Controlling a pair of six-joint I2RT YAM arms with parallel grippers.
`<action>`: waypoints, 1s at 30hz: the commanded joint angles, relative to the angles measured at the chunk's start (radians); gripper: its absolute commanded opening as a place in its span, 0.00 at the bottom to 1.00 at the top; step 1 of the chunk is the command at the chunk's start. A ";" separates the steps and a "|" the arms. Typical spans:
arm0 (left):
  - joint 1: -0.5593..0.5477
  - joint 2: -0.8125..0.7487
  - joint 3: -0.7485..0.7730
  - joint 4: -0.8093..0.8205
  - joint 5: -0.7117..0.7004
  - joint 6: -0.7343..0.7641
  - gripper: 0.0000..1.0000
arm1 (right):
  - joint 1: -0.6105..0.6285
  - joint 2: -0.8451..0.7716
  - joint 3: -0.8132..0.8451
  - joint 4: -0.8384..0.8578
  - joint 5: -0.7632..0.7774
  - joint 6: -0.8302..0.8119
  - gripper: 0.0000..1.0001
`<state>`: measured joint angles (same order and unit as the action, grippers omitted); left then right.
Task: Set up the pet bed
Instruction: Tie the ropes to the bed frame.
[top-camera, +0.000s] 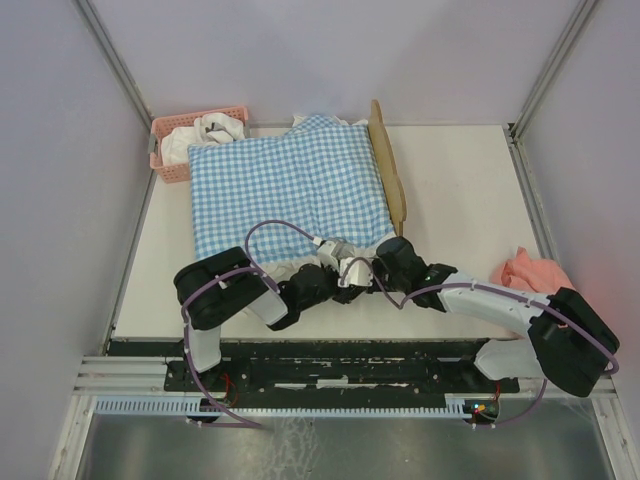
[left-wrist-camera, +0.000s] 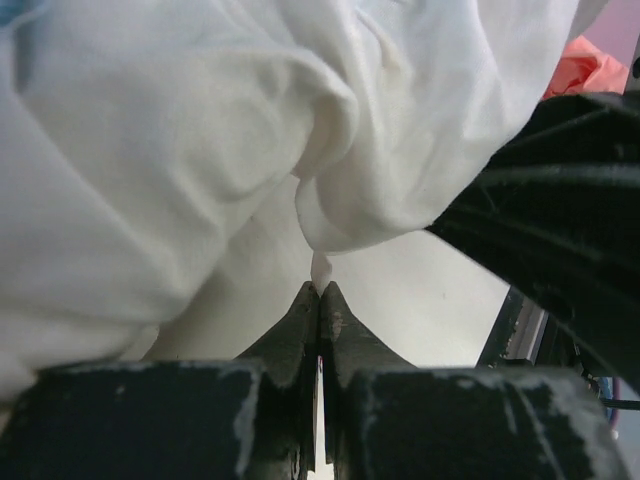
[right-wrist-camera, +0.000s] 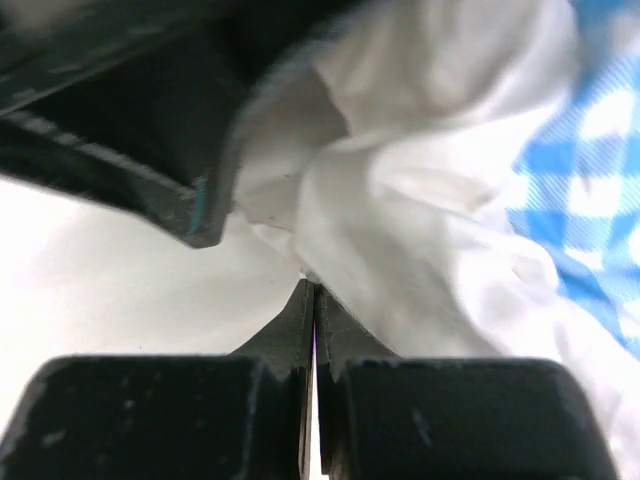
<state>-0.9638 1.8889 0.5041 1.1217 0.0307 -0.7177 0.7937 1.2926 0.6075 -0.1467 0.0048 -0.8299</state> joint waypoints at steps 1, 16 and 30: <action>-0.008 -0.021 0.037 0.026 -0.053 -0.012 0.03 | -0.032 -0.020 -0.006 0.099 0.121 0.332 0.02; -0.026 -0.116 0.002 -0.062 -0.084 0.015 0.03 | -0.051 -0.069 -0.053 0.089 0.486 0.708 0.02; -0.063 -0.183 -0.026 -0.136 -0.100 0.019 0.03 | -0.181 -0.145 -0.095 0.235 0.339 0.653 0.02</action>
<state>-1.0222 1.7008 0.4759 1.0092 -0.0360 -0.7170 0.6415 1.2026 0.5331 -0.0273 0.4454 -0.1383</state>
